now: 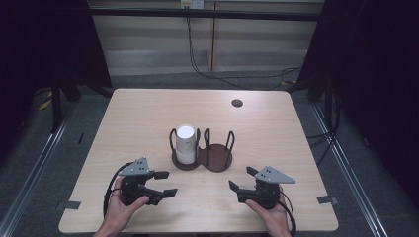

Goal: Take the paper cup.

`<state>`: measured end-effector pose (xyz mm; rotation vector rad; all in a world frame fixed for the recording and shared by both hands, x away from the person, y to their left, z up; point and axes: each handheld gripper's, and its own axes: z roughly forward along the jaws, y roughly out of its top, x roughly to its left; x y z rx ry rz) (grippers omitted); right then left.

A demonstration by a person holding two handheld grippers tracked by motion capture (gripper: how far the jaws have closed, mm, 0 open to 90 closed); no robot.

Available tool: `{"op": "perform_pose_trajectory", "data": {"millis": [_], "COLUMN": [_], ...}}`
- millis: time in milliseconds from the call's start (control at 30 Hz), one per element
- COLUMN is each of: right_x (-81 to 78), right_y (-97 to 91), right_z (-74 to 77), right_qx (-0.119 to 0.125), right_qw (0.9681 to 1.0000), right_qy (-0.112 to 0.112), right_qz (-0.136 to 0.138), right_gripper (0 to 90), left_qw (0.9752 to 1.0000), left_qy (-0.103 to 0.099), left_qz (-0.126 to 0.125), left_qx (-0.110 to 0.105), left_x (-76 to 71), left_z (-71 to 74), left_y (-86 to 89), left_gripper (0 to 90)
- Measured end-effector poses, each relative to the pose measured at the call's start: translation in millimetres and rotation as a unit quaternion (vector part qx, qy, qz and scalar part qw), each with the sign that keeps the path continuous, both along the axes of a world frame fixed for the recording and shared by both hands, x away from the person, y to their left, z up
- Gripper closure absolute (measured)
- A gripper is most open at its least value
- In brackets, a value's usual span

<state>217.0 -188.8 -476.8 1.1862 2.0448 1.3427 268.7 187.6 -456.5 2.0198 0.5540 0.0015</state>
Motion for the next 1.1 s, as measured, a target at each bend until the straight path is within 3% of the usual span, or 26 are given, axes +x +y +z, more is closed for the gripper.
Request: {"op": "perform_pose_trajectory", "data": {"millis": [100, 300, 433, 533, 600, 867, 1100], "right_x": [-1.8, -1.5, -2.7, -4.8, -6.4, -6.4, -7.9], "right_y": [0.3, 0.5, 0.2, 0.6, 1.0, -1.4, 2.7], "right_z": [1.6, 2.2, 3.7, 5.2, 5.6, 5.9, 7.3], "right_qx": [-0.001, 0.006, 0.004, 0.003, 0.011, 0.024, 0.024], "right_qw": [1.0, 1.0, 0.9999, 0.9997, 0.9996, 0.9991, 0.9984], "right_qy": [0.001, 0.005, 0.011, 0.017, 0.018, 0.019, 0.007], "right_qz": [0.006, 0.005, 0.001, 0.017, 0.017, 0.029, 0.05], "right_gripper": [18.8, 16.8, 17.0, 21.0, 18.9, 17.1, 16.8], "left_qw": [0.9998, 0.9999, 0.9994, 0.9996, 0.9998, 0.9995, 0.9992], "left_qy": [-0.015, -0.013, -0.034, -0.023, -0.016, -0.012, -0.033], "left_qz": [0.013, 0.0, 0.005, -0.013, -0.012, -0.027, -0.02], "left_qx": [0.004, -0.003, 0.002, 0.007, 0.004, 0.008, 0.011], "left_x": [-0.6, 1.1, 0.3, 3.6, 5.4, 14.2, 17.0], "left_z": [2.1, 6.5, 11.8, 15.6, 17.6, 27.2, 38.9], "left_y": [-0.4, -1.6, -2.6, -4.3, -6.0, -13.5, -16.9], "left_gripper": [24.8, 23.3, 22.8, 21.7, 20.8, 20.1, 22.5]}}
